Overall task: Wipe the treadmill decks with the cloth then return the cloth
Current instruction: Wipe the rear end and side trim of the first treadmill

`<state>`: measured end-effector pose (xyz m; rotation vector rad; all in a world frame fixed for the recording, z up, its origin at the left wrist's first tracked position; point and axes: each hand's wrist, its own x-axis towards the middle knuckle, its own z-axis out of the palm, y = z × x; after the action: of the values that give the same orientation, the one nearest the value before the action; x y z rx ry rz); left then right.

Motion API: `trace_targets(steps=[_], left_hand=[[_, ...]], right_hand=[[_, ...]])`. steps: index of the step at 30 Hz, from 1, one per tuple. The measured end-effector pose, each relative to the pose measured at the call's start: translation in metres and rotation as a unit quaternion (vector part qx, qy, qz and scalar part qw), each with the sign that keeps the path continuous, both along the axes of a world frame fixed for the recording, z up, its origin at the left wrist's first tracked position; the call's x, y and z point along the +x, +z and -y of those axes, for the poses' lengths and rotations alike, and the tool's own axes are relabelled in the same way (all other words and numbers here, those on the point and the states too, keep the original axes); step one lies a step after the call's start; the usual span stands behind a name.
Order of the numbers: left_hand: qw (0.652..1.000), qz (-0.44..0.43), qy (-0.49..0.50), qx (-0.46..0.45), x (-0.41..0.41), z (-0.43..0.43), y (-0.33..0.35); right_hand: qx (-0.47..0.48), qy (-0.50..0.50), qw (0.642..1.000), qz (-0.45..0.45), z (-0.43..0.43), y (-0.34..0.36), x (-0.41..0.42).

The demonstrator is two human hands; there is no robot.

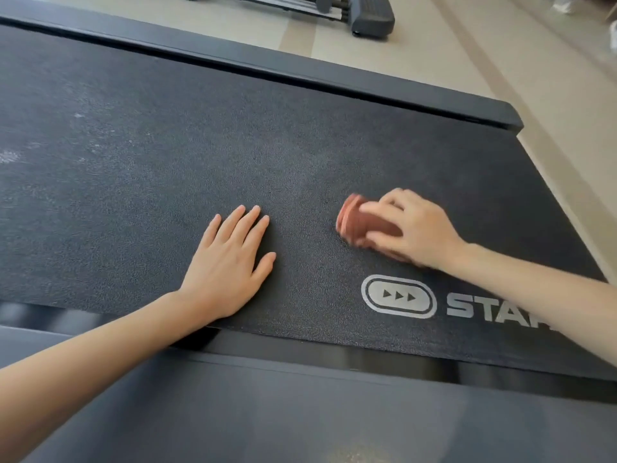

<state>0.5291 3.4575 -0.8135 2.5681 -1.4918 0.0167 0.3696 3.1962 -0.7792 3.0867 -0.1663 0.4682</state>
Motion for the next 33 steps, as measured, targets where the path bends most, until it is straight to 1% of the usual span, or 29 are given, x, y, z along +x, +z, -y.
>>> trace_targets(steps=[2,3,4,5,7,10,14,16,17,19,20,22,23,24,25,26,27,29,31,33], left_hand=[[1.0,0.002,0.003,0.005,0.001,0.0,0.0],[1.0,0.004,0.004,0.007,0.001,0.0,0.0],[1.0,0.005,0.003,0.01,0.001,0.0,0.0],[1.0,0.005,0.003,0.01,0.0,-0.001,0.0],[1.0,0.001,0.002,0.007,0.0,-0.001,0.001],[1.0,-0.003,0.001,0.002,0.001,0.0,0.001],[1.0,-0.003,0.0,0.001,0.001,-0.002,0.001],[1.0,-0.003,-0.001,0.006,0.001,-0.002,0.001],[1.0,-0.005,-0.001,0.006,0.001,-0.002,0.001],[1.0,-0.009,0.003,0.005,0.001,-0.002,0.002],[1.0,-0.009,0.004,0.006,0.001,-0.002,0.002],[1.0,-0.01,0.006,0.012,0.001,-0.002,0.002],[1.0,-0.011,0.004,0.016,0.002,-0.003,0.002],[1.0,-0.01,0.0,0.019,0.004,-0.004,0.002],[1.0,-0.007,-0.007,0.022,0.006,-0.007,0.003],[1.0,-0.005,-0.012,0.024,0.008,-0.011,0.003],[1.0,-0.004,-0.013,0.026,0.011,-0.018,0.004],[1.0,-0.009,0.002,0.028,0.02,-0.034,0.006],[0.999,-0.015,0.041,0.03,0.031,-0.055,0.008],[0.995,-0.019,0.089,0.03,0.044,-0.079,0.008]], right_hand=[[0.051,-0.168,0.984,0.01,0.012,-0.002,0.013],[0.066,-0.216,0.974,0.011,0.01,-0.003,0.018],[0.067,-0.224,0.972,0.013,0.001,-0.004,0.019],[0.064,-0.201,0.977,0.017,-0.012,-0.006,0.016],[0.066,-0.101,0.992,0.023,-0.048,-0.007,-0.002],[0.056,0.05,0.997,0.019,-0.087,-0.008,-0.04],[0.018,0.215,0.976,-0.02,-0.071,-0.006,-0.052],[-0.012,0.256,0.966,-0.031,-0.048,-0.004,-0.041],[-0.024,0.256,0.966,-0.034,-0.036,-0.003,-0.033],[-0.034,0.211,0.976,-0.039,-0.01,-0.002,-0.016],[-0.032,0.165,0.985,-0.039,0.004,-0.002,-0.006],[-0.012,0.016,1.0,-0.021,0.027,0.0,0.019],[0.004,-0.08,0.997,-0.013,0.037,-0.001,0.035],[0.024,-0.174,0.984,-0.015,0.043,-0.001,0.053],[0.038,-0.246,0.968,-0.022,0.046,0.0,0.072],[0.041,-0.286,0.957,-0.027,0.045,-0.001,0.092],[0.033,-0.302,0.952,-0.028,0.04,-0.001,0.111],[0.021,-0.298,0.954,-0.026,0.022,-0.004,0.148],[0.026,-0.265,0.964,-0.015,-0.005,-0.006,0.179],[0.034,-0.202,0.979,-0.001,-0.042,-0.007,0.198]])
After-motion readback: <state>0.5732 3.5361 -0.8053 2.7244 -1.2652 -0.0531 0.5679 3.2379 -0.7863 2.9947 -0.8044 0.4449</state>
